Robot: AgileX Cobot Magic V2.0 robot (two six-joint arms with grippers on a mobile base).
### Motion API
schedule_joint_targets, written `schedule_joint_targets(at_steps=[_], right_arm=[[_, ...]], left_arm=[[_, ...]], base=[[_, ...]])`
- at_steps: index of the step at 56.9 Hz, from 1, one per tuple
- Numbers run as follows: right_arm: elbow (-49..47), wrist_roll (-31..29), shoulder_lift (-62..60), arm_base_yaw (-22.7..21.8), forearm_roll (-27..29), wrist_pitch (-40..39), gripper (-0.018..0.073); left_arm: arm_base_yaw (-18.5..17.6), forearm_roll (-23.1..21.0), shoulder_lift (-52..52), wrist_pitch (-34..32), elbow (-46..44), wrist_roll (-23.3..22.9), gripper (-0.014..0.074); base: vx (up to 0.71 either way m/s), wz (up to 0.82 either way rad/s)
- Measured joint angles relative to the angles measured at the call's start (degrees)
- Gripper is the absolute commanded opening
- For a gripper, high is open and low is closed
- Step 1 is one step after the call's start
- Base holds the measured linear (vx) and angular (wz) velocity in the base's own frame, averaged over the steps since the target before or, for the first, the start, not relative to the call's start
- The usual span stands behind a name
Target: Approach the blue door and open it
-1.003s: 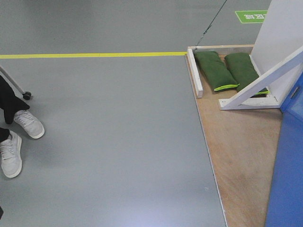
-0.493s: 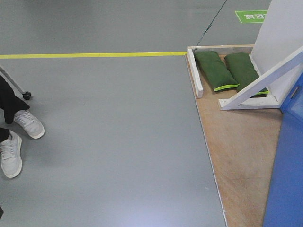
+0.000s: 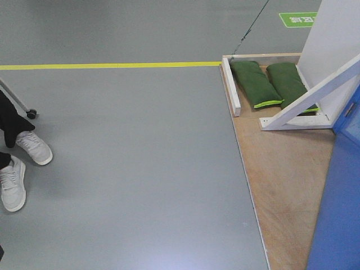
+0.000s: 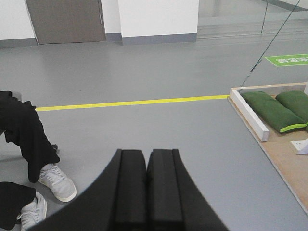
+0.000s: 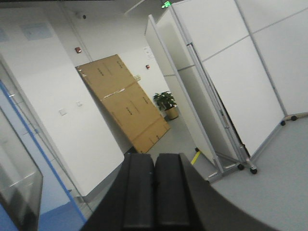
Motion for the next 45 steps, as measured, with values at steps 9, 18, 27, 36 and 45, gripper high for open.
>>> schedule_joint_targets(at_steps=[9,18,27,36,45], right_arm=[[0.06,-0.05,-1.05,5.29,-2.51,0.46,0.0012],[0.1,-0.11,-1.78,12.16,-4.06,0.59,0.0012],[0.1,-0.22,-2.53,19.9,-5.2,0.97,0.0012],[0.1,-0.22,-2.83,28.05,-7.34,0.99,0.0012],[0.1,-0.22,-2.96,36.87,-11.96,0.47,0.0012]], left_arm=[[0.0,0.0,0.0,0.0,0.0,0.0,0.0073],[0.0,0.0,0.0,0.0,0.0,0.0,0.0073],[0.0,0.0,0.0,0.0,0.0,0.0,0.0073],[0.0,0.0,0.0,0.0,0.0,0.0,0.0073],[0.0,0.0,0.0,0.0,0.0,0.0,0.0073]], base=[[0.0,0.0],[0.0,0.0],[0.0,0.0],[0.0,0.0],[0.0,0.0]])
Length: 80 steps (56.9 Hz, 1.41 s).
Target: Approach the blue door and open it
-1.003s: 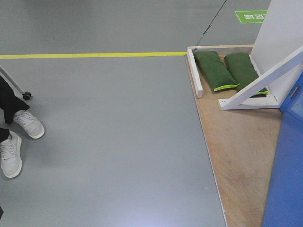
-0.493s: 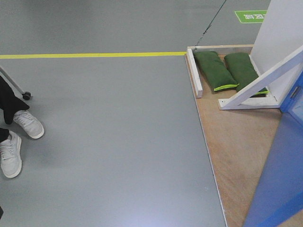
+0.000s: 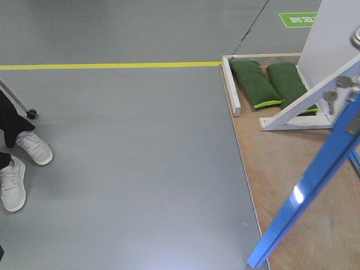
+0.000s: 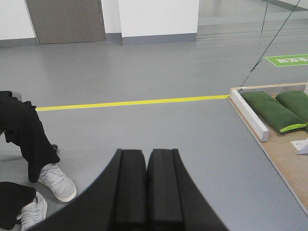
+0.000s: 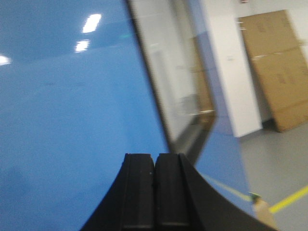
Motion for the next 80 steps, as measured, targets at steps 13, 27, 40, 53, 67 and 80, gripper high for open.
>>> schedule_joint_targets(at_steps=[13,27,40,53,67,80], right_arm=[[-0.05,-0.26,-0.07,12.42,-2.64,-0.94,0.0012],[-0.05,-0.26,1.3,18.73,-2.69,-1.27,0.0012],[-0.05,-0.26,3.5,19.78,-2.69,-1.28,0.0012],[-0.05,-0.2,5.46,23.82,-2.76,-1.33,0.0012],[-0.09,-0.2,6.12,25.9,-2.88,-2.5,0.0012],[-0.09,-0.2,6.48,27.29,-2.83,-1.91,0.0012]], left_arm=[[0.0,0.0,0.0,0.0,0.0,0.0,0.0073],[0.0,0.0,0.0,0.0,0.0,0.0,0.0073],[0.0,0.0,0.0,0.0,0.0,0.0,0.0073],[0.0,0.0,0.0,0.0,0.0,0.0,0.0073],[0.0,0.0,0.0,0.0,0.0,0.0,0.0073],[0.0,0.0,0.0,0.0,0.0,0.0,0.0073]], base=[[0.0,0.0],[0.0,0.0],[0.0,0.0],[0.0,0.0],[0.0,0.0],[0.0,0.0]])
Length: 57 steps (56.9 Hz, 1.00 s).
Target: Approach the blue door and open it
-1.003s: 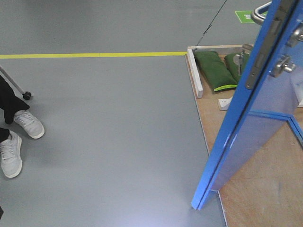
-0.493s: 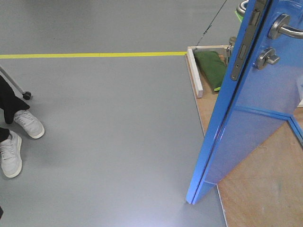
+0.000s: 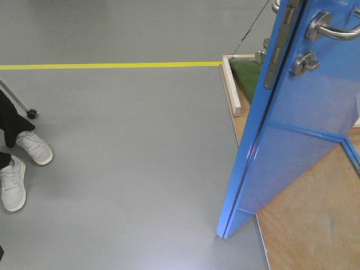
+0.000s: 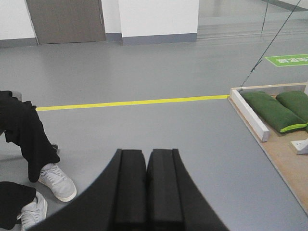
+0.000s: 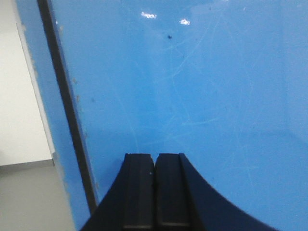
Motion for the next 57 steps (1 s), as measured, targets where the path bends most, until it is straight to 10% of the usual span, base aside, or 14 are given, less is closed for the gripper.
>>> schedule_joint_targets(at_steps=[57], right_arm=[[0.0,0.0,0.12,-0.01,0.0,0.34,0.0012]], left_arm=[[0.0,0.0,0.0,0.0,0.0,0.0,0.0073]], base=[[0.0,0.0]])
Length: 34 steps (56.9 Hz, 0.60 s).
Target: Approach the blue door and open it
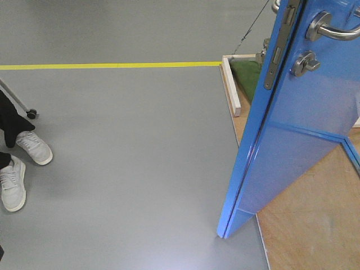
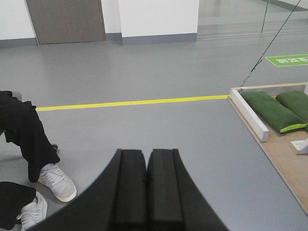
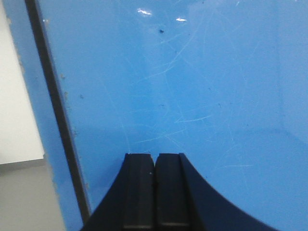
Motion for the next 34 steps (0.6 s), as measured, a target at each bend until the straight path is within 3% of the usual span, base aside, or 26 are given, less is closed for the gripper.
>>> schedule_joint_targets(at_steps=[34], right_arm=[[0.0,0.0,-0.08,0.0,0.0,-0.34,0.0012]], left_arm=[[0.0,0.0,0.0,0.0,0.0,0.0,0.0073]], base=[[0.01,0.0]])
